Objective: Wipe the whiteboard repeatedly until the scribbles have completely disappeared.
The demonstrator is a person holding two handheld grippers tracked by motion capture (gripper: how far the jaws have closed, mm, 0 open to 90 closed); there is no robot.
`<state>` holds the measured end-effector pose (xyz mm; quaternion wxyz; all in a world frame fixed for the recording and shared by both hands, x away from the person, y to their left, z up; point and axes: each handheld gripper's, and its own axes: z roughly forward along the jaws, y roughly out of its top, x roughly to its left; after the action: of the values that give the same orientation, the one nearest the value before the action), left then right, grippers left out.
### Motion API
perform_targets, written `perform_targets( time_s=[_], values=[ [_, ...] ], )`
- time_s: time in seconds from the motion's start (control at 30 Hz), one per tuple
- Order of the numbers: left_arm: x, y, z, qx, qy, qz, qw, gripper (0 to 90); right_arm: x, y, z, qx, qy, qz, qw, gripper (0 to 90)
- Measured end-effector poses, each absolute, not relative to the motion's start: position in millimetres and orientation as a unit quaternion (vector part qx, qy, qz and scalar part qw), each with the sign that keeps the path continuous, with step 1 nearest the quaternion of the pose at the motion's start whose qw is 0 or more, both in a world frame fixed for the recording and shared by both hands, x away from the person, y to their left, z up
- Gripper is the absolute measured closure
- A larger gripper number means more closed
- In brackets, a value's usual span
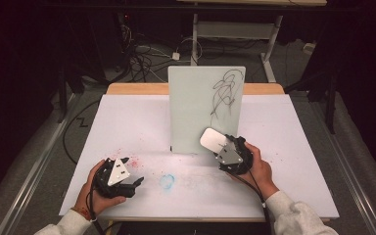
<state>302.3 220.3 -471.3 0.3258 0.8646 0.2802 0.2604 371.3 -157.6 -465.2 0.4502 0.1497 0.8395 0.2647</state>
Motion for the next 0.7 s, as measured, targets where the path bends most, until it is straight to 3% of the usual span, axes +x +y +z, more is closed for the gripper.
perform_targets(
  time_s=[0.3, 0.5, 0.7],
  values=[
    [303, 220, -472, 0.865, 0.281, 0.260, 0.325, 18.9, 380, -182, -439, 0.209, 0.790, 0.283, 0.503, 31.1],
    [303, 220, -472, 0.868, 0.279, 0.257, 0.321, 19.0, 382, -187, -437, 0.227, 0.783, 0.291, 0.501, 31.1],
    [303, 219, -472, 0.867, 0.279, 0.257, 0.323, 19.0, 373, -175, -458, 0.191, 0.813, 0.261, 0.485, 31.1]
  ],
)
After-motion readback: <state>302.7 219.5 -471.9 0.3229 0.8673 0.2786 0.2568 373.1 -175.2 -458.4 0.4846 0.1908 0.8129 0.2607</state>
